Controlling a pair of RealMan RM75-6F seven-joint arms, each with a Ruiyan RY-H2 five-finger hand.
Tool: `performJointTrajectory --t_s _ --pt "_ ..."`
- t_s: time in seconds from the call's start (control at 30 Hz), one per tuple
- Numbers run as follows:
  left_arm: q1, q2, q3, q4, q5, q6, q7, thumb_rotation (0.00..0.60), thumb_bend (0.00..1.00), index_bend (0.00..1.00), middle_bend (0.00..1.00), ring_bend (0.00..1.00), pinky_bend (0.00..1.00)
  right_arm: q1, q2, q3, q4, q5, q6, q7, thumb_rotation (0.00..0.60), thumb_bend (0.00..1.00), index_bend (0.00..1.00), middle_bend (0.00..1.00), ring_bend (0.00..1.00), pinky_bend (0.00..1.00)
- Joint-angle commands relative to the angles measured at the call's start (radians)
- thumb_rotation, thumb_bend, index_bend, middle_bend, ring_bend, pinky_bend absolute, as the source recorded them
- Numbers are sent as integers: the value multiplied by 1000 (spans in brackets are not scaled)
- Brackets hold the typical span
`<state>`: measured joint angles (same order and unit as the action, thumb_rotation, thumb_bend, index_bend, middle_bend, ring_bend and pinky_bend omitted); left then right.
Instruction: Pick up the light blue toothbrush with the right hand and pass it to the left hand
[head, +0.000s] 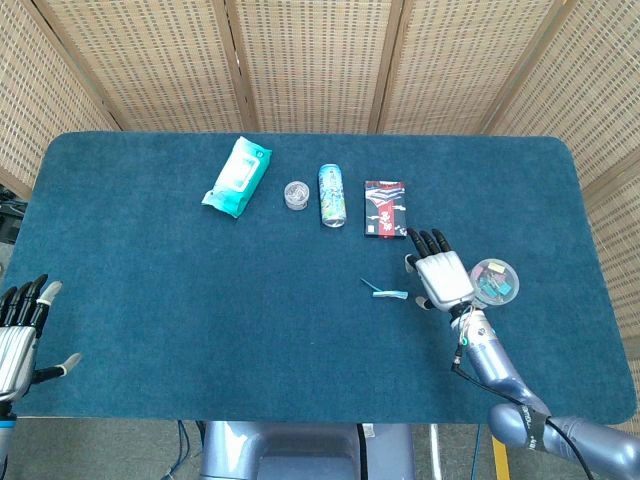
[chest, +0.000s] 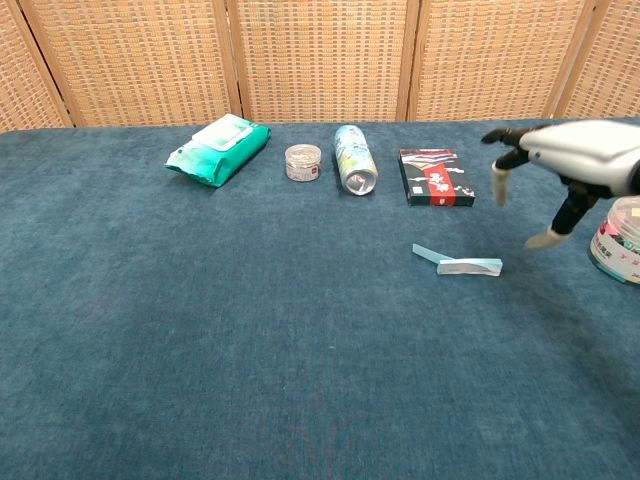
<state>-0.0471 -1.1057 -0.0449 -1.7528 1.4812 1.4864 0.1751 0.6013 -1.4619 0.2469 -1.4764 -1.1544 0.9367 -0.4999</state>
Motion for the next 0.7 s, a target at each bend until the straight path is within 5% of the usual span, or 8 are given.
performJointTrajectory --t_s 0.03,0.7 --pt "0 1 1 0 0 -1 -2 600 0 0 0 0 0 16 -42 -20 47 21 -2 -21 600 243 425 0 0 0" --pt "0 3 12 1 7 5 -9 600 0 0 0 0 0 40 -156 -51 119 120 32 -74 600 337 430 0 0 0"
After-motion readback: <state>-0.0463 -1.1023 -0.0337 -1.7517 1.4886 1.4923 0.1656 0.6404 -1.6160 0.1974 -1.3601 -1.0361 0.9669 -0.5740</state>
